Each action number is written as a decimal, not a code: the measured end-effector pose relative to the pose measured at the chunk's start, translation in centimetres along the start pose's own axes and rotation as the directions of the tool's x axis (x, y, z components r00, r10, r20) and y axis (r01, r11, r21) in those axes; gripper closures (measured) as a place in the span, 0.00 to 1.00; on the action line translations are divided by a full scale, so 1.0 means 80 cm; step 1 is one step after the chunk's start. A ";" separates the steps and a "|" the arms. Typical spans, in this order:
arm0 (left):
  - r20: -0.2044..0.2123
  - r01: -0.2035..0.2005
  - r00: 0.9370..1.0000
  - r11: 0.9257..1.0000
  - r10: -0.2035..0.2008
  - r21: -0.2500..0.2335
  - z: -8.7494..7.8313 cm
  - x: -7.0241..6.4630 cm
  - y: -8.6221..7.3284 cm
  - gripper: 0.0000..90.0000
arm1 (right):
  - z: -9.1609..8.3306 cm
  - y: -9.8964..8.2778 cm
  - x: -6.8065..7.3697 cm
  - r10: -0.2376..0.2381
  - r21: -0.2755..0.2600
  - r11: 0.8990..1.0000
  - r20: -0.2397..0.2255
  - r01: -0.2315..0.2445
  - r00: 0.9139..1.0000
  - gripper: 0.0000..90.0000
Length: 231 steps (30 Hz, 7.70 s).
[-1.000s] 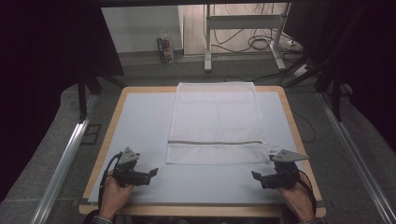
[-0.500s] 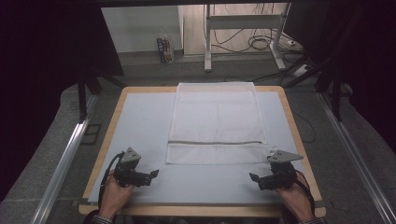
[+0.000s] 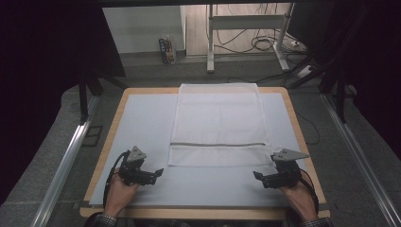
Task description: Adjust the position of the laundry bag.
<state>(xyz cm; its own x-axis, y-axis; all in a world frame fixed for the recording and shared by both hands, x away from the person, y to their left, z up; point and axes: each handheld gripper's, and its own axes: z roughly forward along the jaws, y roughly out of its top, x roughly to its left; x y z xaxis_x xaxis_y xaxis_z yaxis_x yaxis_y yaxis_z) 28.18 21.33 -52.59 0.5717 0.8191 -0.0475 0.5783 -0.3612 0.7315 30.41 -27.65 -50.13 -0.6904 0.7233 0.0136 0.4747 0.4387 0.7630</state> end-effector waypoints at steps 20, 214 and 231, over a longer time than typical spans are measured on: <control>-0.003 -0.005 1.000 1.000 0.005 0.003 0.020 0.001 0.018 0.04 | 0.006 0.004 -0.009 0.015 0.010 1.000 0.040 -0.015 0.999 0.02; 0.040 0.040 0.998 0.992 -0.045 0.119 0.006 0.004 0.014 0.81 | 0.015 0.024 0.003 -0.117 0.185 0.976 0.008 0.113 0.993 0.84; 0.011 -0.002 1.000 1.000 0.002 0.001 -0.010 -0.011 0.009 0.14 | 0.013 0.022 0.008 -0.163 0.115 0.981 0.029 0.159 0.986 0.27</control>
<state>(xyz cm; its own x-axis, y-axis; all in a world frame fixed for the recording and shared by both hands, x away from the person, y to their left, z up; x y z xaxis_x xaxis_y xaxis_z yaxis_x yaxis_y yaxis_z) 27.60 20.68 -51.49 0.5794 0.8133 -0.0541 0.5778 -0.3630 0.7310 31.37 -25.86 -49.44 -0.7425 0.6571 -0.1298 0.4184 0.6064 0.6762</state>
